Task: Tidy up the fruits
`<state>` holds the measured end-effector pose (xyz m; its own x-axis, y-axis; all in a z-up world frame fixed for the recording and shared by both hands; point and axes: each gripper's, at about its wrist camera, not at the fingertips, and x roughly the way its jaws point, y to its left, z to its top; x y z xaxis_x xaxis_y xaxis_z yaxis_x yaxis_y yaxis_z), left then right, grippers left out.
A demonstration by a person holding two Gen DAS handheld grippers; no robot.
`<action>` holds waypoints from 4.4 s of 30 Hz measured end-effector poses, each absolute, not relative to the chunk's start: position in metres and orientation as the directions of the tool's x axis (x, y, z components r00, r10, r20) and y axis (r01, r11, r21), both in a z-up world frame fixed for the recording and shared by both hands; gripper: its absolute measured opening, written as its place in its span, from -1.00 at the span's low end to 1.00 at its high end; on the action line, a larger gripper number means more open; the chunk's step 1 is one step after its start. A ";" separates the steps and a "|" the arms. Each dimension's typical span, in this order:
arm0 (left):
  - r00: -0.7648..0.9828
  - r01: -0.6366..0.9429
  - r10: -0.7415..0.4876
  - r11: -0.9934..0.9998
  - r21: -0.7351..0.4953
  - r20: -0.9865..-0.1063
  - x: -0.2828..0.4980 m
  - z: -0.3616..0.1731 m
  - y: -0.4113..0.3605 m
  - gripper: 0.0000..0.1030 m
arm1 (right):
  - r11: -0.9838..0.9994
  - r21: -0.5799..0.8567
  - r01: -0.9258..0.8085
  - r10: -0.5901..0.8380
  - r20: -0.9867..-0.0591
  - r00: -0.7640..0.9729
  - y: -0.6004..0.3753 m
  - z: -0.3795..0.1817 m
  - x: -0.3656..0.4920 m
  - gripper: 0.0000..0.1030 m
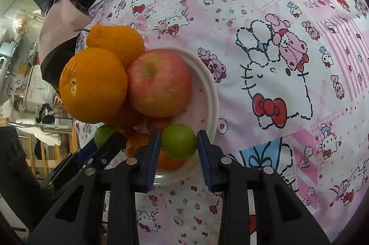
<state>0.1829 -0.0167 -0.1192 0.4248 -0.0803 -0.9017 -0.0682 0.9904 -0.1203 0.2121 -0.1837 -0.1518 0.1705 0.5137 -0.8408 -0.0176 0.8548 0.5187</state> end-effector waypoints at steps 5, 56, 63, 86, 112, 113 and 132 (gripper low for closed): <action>0.412 -0.097 -0.081 0.987 -0.132 -0.908 0.188 -0.128 -0.012 -0.47 | 0.852 0.523 0.005 0.516 -0.842 0.155 -0.185 -0.158 0.211 -0.33; 0.632 -0.167 0.058 0.984 -0.063 -0.773 0.043 0.008 0.049 0.36 | 0.896 0.425 -0.131 0.422 -0.720 0.551 -0.233 -0.017 0.088 1.00; 0.687 -0.148 0.031 0.984 -0.098 -0.726 0.004 0.012 0.044 0.79 | 0.912 0.384 -0.145 0.386 -0.684 0.619 -0.227 -0.016 0.051 1.00; 0.679 -0.142 0.048 0.988 -0.066 -0.732 0.014 -0.013 0.030 0.99 | 0.970 0.103 -0.220 0.228 -0.700 0.677 -0.177 -0.026 0.041 1.00; 0.683 -0.131 0.042 0.989 -0.065 -0.729 0.014 -0.012 0.025 0.99 | 0.971 0.101 -0.215 0.223 -0.700 0.678 -0.179 -0.025 0.041 1.00; 0.684 -0.130 0.042 0.989 -0.065 -0.729 0.014 -0.012 0.025 0.99 | 0.971 0.102 -0.214 0.223 -0.699 0.679 -0.179 -0.025 0.041 1.00; 0.685 -0.129 0.036 0.989 -0.073 -0.728 0.012 -0.009 0.025 0.99 | 0.970 0.099 -0.222 0.228 -0.692 0.685 -0.175 -0.021 0.038 1.00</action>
<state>0.0122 0.0249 -0.0088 0.6851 0.0359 -0.7276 -0.1292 0.9889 -0.0729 0.0383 -0.1755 -0.0210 0.6854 0.2277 -0.6916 -0.2225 0.9699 0.0988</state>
